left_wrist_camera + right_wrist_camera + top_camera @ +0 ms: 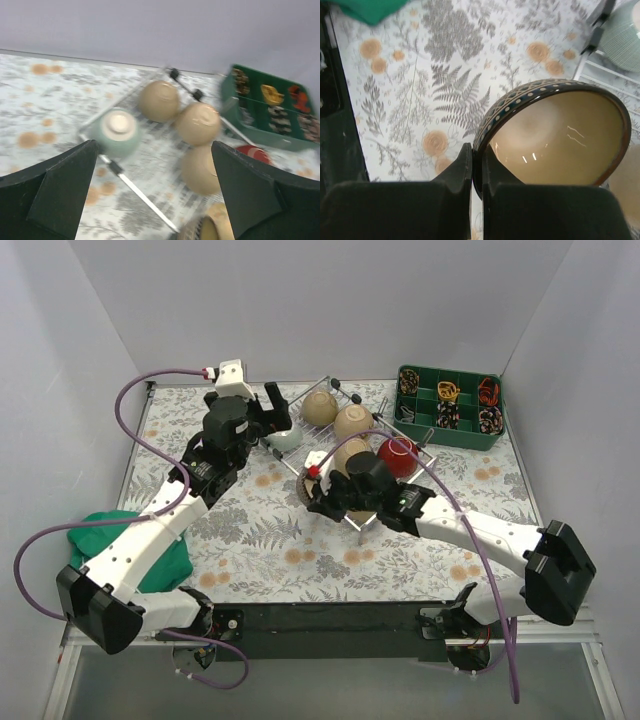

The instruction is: Unload the bowls from the dish rack

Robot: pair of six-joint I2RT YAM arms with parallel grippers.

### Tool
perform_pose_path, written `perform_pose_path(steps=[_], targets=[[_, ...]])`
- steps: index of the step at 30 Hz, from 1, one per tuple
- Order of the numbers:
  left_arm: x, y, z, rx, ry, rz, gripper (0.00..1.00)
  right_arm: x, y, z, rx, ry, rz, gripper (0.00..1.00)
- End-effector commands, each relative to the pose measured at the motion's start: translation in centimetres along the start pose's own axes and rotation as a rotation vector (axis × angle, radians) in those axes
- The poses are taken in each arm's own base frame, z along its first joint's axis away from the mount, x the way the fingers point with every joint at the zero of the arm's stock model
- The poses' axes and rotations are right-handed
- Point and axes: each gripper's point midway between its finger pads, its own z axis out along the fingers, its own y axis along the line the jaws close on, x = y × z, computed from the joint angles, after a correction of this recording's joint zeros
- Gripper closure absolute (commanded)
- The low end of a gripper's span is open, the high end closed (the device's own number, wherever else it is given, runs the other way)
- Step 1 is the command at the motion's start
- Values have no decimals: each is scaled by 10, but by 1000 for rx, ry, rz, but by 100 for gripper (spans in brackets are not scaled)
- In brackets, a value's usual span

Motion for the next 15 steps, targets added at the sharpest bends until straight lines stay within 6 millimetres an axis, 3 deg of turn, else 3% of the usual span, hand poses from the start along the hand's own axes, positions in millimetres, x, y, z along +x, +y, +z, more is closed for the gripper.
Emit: perform_pose_path(steps=[1,2,7,11,15], targets=[[-6,79,1,-316,-81,223,2,-7,25,9,22,137,-187,99],[2,89,3,-343,-70,237,2,6,30,13,13,205,-202,99],[18,122,7,-416,-40,269,2,21,54,31,-12,336,-313,99],[18,140,5,-482,-53,312,2,51,61,51,-22,472,-366,99],[22,156,6,-525,-42,319,2,57,66,62,-35,521,-423,99]])
